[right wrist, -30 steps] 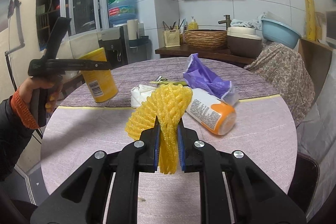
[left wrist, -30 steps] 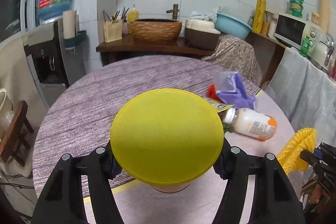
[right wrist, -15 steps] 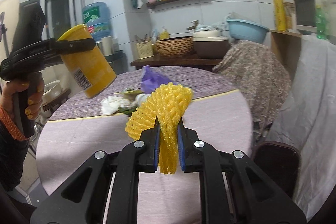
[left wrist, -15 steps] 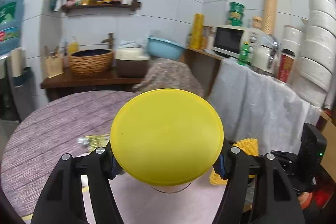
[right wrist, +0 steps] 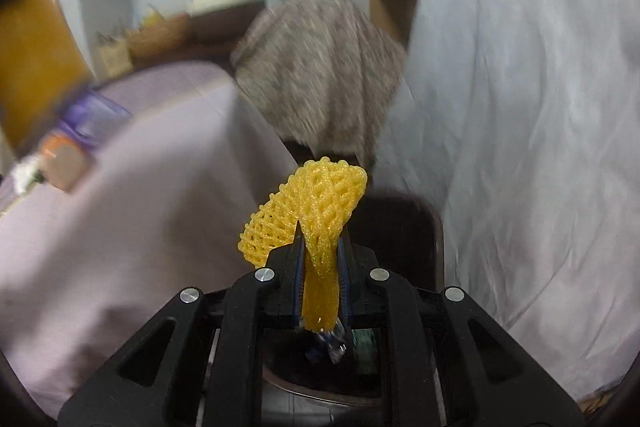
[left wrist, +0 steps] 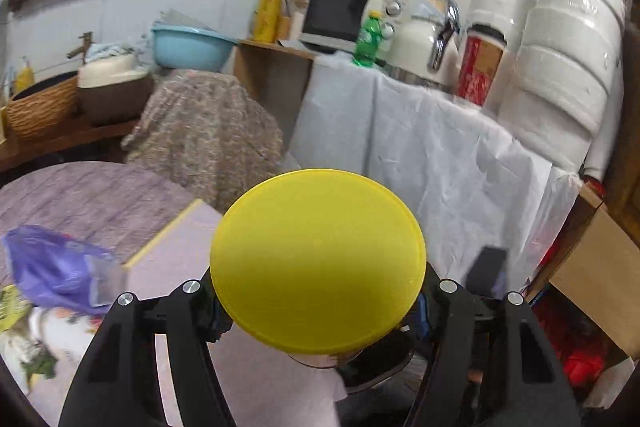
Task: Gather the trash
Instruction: 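Release the mesh net into the black bin with the right tool while the left tool carries the can, then lower the yellow can into the black bin and open the left tool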
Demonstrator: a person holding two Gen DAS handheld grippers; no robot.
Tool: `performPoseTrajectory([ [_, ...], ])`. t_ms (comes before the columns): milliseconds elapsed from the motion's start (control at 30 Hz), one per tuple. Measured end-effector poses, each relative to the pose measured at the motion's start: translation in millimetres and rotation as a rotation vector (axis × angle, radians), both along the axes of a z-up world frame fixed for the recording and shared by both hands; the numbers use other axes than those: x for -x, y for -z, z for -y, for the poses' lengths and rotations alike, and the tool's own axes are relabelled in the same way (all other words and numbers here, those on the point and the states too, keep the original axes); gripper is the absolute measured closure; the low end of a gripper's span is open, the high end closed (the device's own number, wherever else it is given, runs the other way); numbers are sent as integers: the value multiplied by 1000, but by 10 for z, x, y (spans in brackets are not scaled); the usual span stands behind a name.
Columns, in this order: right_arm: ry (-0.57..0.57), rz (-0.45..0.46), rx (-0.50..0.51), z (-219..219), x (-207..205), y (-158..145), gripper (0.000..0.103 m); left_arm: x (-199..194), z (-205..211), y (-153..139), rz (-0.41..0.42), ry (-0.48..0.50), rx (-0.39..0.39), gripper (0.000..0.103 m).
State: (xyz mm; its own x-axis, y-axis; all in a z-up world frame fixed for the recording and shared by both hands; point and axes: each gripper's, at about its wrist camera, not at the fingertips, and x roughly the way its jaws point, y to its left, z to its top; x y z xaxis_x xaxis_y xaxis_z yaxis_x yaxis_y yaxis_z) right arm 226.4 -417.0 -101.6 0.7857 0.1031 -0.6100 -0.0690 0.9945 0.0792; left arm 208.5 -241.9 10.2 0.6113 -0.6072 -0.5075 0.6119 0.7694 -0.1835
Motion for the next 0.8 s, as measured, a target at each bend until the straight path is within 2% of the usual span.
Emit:
performPoseTrajectory([
  [67,36,-70,-5,63,-151,320,84,-88,243,142,-38,13,-11,38],
  [100,44,-99,-12,68,-192,442,79,-129,362,205,-57,20,-20,38],
  [167,78,-133,-30,110,-224,703,64,-201,613,414,-94,20,-58,38],
  [200,91,-139,-44,138,-217,778,52,-238,708,510,-117,22,-68,38],
  [333,150,-119,-77,255,-62,895,49,-367,1039,961,-230,17,-128,38],
  [467,269,-88,-83,488,172,881,39,-440,1335,1313,-278,-5,-204,38],
  [533,346,-62,-91,662,327,872,35,-479,1516,1512,-308,-11,-257,38],
  [600,411,-47,-100,815,444,873,34,-539,1686,1702,-347,-19,-318,38],
  [800,501,-15,-149,1090,667,849,34,-643,2021,2439,-469,-29,-512,38],
])
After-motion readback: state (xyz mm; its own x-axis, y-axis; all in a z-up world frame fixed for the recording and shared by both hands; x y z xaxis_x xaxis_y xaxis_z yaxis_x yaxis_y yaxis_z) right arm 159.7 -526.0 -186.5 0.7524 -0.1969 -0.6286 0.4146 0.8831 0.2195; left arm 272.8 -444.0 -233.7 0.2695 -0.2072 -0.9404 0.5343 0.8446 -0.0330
